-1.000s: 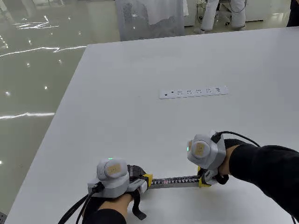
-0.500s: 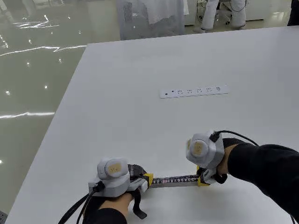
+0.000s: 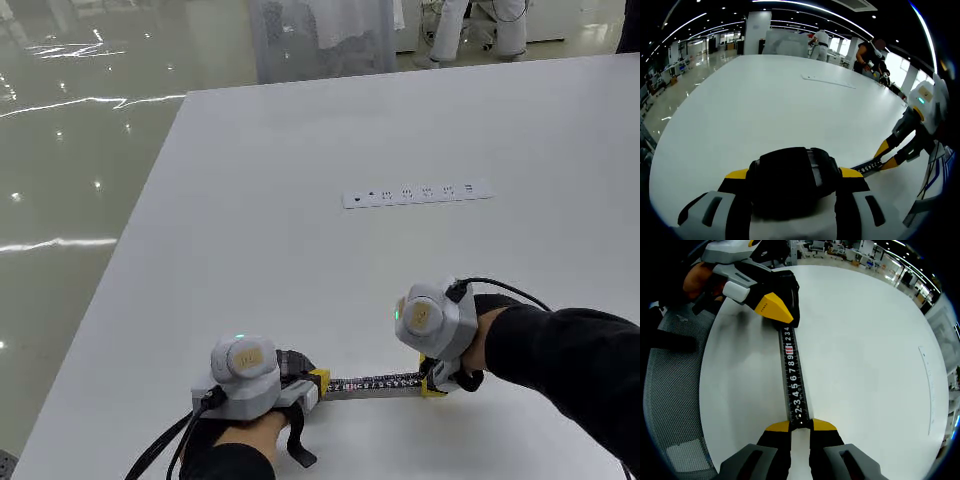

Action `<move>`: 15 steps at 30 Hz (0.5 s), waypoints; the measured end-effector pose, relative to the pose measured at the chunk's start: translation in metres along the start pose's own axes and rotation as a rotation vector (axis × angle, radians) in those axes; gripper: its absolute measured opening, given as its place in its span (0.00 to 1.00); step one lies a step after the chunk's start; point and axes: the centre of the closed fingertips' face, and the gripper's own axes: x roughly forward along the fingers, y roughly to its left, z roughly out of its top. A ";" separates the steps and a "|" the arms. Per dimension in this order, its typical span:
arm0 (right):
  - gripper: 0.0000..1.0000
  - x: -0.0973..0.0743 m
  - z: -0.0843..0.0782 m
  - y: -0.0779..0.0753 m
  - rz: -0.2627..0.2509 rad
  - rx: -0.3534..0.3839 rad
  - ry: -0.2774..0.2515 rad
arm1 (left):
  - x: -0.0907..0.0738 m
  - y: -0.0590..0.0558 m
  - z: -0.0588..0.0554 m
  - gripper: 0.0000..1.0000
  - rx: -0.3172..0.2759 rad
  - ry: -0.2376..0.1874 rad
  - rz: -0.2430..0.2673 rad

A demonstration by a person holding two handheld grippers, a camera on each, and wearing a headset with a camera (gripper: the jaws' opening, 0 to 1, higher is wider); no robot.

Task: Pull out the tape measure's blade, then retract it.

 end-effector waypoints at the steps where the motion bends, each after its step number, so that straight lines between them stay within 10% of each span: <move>1: 0.08 0.000 0.000 0.000 0.000 -0.001 0.000 | 0.000 0.000 0.000 0.63 0.000 0.000 0.000; 15: 0.08 0.001 0.004 0.001 -0.002 -0.002 -0.007 | 0.000 0.000 0.000 0.63 0.009 -0.013 0.011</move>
